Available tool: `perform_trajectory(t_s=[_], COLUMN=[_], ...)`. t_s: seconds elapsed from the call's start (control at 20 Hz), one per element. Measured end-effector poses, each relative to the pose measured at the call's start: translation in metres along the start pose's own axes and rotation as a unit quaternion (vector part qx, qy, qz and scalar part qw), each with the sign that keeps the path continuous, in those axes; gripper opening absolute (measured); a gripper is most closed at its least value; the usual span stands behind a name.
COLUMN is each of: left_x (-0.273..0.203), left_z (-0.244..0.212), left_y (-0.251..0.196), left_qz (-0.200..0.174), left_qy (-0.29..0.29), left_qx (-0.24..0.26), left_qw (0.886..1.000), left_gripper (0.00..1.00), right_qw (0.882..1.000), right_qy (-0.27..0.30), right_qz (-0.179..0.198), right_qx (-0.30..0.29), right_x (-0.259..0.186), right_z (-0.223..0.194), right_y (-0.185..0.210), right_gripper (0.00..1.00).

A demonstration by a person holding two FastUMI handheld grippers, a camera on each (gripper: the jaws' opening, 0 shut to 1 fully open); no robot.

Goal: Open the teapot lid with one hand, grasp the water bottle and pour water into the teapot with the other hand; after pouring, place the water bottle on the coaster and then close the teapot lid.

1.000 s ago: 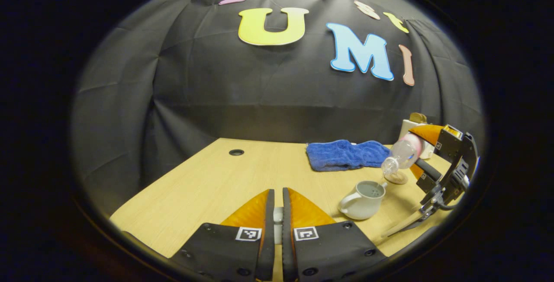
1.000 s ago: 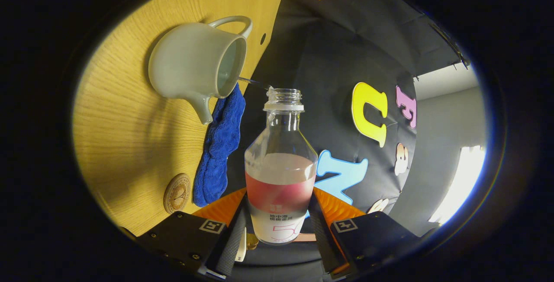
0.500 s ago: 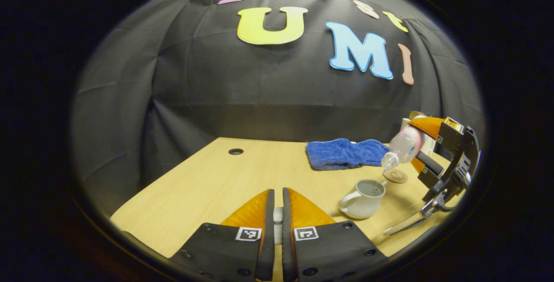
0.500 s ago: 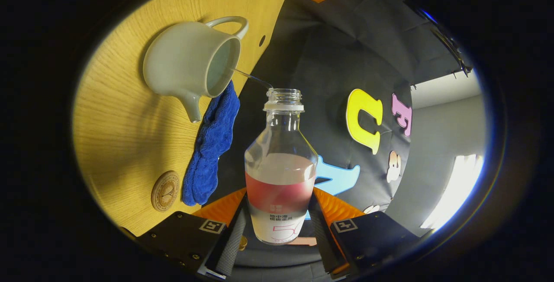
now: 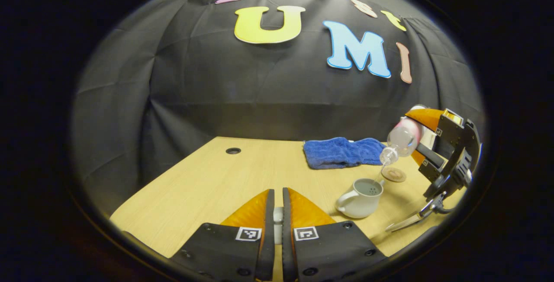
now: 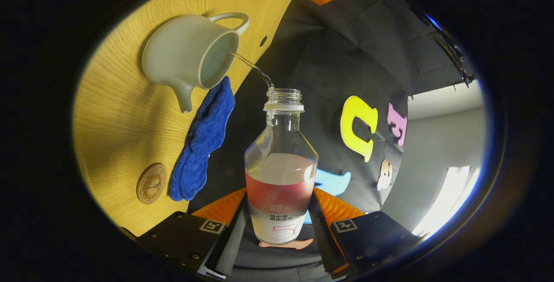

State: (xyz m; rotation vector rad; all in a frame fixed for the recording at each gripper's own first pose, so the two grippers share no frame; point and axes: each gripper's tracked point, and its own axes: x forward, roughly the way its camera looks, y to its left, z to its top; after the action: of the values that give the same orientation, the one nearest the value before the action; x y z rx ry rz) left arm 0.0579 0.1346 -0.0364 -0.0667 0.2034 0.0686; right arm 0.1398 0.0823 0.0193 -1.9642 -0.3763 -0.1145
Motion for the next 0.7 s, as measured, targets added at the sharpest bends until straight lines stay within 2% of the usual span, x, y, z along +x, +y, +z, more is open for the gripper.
perform_trajectory(t_s=[0.55, 0.6, 0.7], left_x=[0.000, -0.001, 0.000], left_z=[-0.001, -0.003, -0.003], left_y=[-0.002, -0.003, -0.004], left_qz=[-0.003, -0.004, -0.005], left_qy=[0.002, 0.003, 0.004], left_qx=[0.000, 0.000, 0.000], left_qw=[1.000, 1.000, 1.000], left_gripper=[0.13, 0.14, 0.13], right_qw=[0.999, 0.999, 0.999], right_qy=[-0.011, -0.012, -0.015], right_qz=[-0.013, -0.014, -0.017], right_qx=[-0.036, -0.040, -0.047], right_x=[0.005, 0.005, 0.006], right_z=[-0.001, -0.001, -0.001], right_y=[-0.009, -0.010, -0.012], right_gripper=[0.75, 0.72, 0.75])
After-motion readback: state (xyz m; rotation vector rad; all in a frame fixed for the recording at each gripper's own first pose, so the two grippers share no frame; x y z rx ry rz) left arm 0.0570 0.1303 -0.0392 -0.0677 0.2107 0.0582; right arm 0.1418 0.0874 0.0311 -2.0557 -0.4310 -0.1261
